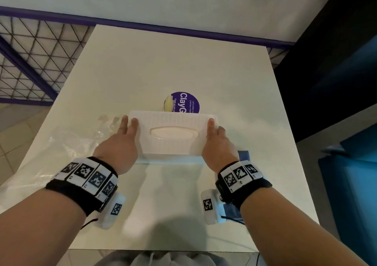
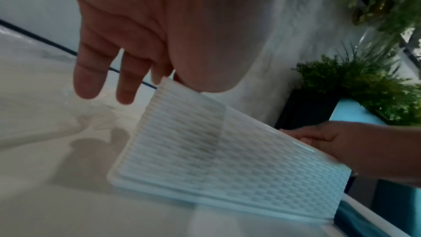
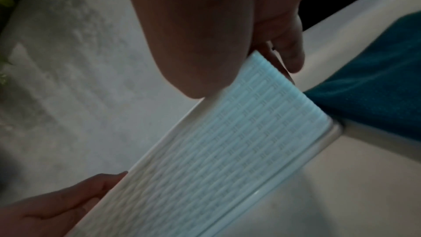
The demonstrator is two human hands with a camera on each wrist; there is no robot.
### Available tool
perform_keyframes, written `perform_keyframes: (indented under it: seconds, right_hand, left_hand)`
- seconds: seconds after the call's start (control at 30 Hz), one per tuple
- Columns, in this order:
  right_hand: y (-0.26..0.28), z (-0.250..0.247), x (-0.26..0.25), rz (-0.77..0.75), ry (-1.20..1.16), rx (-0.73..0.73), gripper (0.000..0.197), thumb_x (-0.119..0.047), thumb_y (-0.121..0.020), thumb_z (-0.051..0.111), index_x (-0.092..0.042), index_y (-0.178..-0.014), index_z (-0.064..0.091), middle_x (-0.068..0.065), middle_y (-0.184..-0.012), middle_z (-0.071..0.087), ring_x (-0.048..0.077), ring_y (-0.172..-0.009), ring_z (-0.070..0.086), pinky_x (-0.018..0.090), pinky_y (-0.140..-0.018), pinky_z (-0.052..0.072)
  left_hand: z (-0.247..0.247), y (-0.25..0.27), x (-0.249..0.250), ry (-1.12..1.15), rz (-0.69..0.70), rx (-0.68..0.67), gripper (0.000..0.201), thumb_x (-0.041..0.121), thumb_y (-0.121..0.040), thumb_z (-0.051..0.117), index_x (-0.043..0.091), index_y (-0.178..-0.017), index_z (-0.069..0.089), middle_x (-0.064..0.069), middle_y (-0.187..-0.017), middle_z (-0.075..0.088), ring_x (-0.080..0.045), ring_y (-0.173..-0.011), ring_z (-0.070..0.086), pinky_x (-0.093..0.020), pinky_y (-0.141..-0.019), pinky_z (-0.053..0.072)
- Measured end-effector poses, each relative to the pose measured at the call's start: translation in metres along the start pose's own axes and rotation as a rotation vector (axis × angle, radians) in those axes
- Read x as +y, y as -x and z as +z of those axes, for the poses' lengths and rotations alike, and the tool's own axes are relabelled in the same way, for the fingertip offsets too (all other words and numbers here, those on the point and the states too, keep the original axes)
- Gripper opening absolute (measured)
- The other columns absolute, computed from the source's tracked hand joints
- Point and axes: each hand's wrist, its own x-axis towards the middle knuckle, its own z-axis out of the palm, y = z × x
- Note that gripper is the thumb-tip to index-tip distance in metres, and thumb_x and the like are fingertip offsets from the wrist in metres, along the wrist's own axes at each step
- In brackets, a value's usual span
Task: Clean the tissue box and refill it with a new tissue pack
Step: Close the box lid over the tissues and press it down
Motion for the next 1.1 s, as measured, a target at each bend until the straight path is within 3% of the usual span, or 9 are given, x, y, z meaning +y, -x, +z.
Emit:
perform_keyframes:
  seconds: [0.1,0.23,0.33,0.4,0.57,0.67,0.77,0.9,1.1]
  right_hand:
    - [-0.006,0.001,-0.001,-0.007,0.017,0.002,0.069,-0.011,-0.094,0.031,-0.010,-0.151,-0.008,0.017,-0.139,0.032,0.031,-0.110,0.055,0.038,-0.088,0.047]
    - [-0.007,-0.004,-0.007,0.014,0.010,-0.028,0.068,-0.015,-0.095,0.032,-0.009,-0.151,-0.006,0.018,-0.140,0.032,0.031,-0.111,0.054,0.039,-0.089,0.047]
    - [-0.012,-0.011,-0.016,0.062,0.108,-0.001,0.064,-0.019,-0.095,0.032,-0.008,-0.151,0.003,0.022,-0.155,0.013,0.038,-0.132,0.036,0.047,-0.107,0.034]
    - [-0.016,-0.012,-0.027,-0.004,0.076,0.077,0.058,-0.019,-0.095,0.036,-0.012,-0.149,0.016,0.018,-0.159,-0.003,0.041,-0.142,0.018,0.052,-0.117,0.017]
    - [-0.018,0.005,-0.059,-0.153,-0.253,0.173,0.034,-0.038,-0.093,0.050,-0.018,-0.117,0.064,0.010,-0.161,0.003,0.031,-0.148,0.005,0.046,-0.121,0.005]
    - [-0.024,0.012,-0.066,-0.109,-0.146,0.095,0.038,-0.038,-0.095,0.040,-0.023,-0.122,0.062,0.012,-0.161,-0.009,0.031,-0.148,-0.010,0.048,-0.119,-0.005]
    - [-0.029,0.015,-0.074,-0.071,-0.068,0.023,0.048,-0.035,-0.094,0.031,-0.024,-0.139,0.045,0.010,-0.159,-0.020,0.030,-0.147,-0.019,0.050,-0.116,-0.012]
    - [-0.030,0.014,-0.080,-0.020,-0.085,-0.001,0.055,-0.040,-0.092,0.032,-0.027,-0.144,0.037,0.005,-0.159,-0.022,0.026,-0.147,-0.020,0.050,-0.116,-0.014]
    - [-0.031,0.010,-0.079,-0.009,-0.158,-0.006,0.035,-0.045,-0.090,0.039,-0.037,-0.112,0.065,0.003,-0.161,-0.011,0.024,-0.148,-0.014,0.050,-0.118,-0.010]
  left_hand:
    - [-0.005,-0.009,-0.001,-0.065,0.045,0.000,0.079,-0.007,-0.087,0.026,0.018,-0.151,-0.014,0.012,-0.153,-0.032,-0.024,-0.147,0.013,-0.043,-0.112,0.030]
    - [-0.018,-0.011,0.006,-0.104,0.033,-0.035,0.081,-0.010,-0.085,0.028,0.013,-0.151,-0.014,0.011,-0.153,-0.033,-0.025,-0.128,0.047,-0.037,-0.085,0.044]
    - [-0.019,-0.010,0.009,-0.148,0.030,-0.044,0.081,-0.010,-0.086,0.030,0.008,-0.149,-0.015,0.005,-0.153,-0.035,-0.024,-0.105,0.061,-0.033,-0.070,0.044]
    - [-0.019,-0.009,0.011,-0.131,0.015,-0.042,0.083,-0.011,-0.084,0.031,0.010,-0.149,-0.016,0.007,-0.152,-0.035,-0.027,-0.098,0.063,-0.036,-0.068,0.045]
    - [-0.017,-0.010,0.011,-0.105,0.016,-0.035,0.082,-0.010,-0.084,0.031,0.009,-0.149,-0.015,0.006,-0.153,-0.034,-0.028,-0.098,0.064,-0.037,-0.070,0.048]
    - [-0.013,-0.017,0.004,-0.095,0.043,-0.029,0.083,-0.011,-0.084,0.031,0.008,-0.148,-0.017,0.004,-0.153,-0.034,-0.029,-0.111,0.059,-0.035,-0.069,0.045]
    - [-0.009,-0.022,-0.002,-0.080,0.070,-0.030,0.081,-0.009,-0.083,0.031,0.004,-0.147,-0.017,-0.001,-0.153,-0.035,-0.025,-0.128,0.048,-0.032,-0.067,0.044]
    - [-0.012,-0.021,0.001,-0.052,0.054,-0.048,0.086,-0.012,-0.082,0.035,0.008,-0.148,-0.017,0.003,-0.153,-0.034,-0.023,-0.085,0.060,-0.031,-0.060,0.043]
    - [-0.009,-0.020,0.000,-0.030,0.058,-0.038,0.085,-0.011,-0.082,0.033,0.007,-0.148,-0.017,0.005,-0.153,-0.036,-0.023,-0.082,0.062,-0.035,-0.064,0.049]
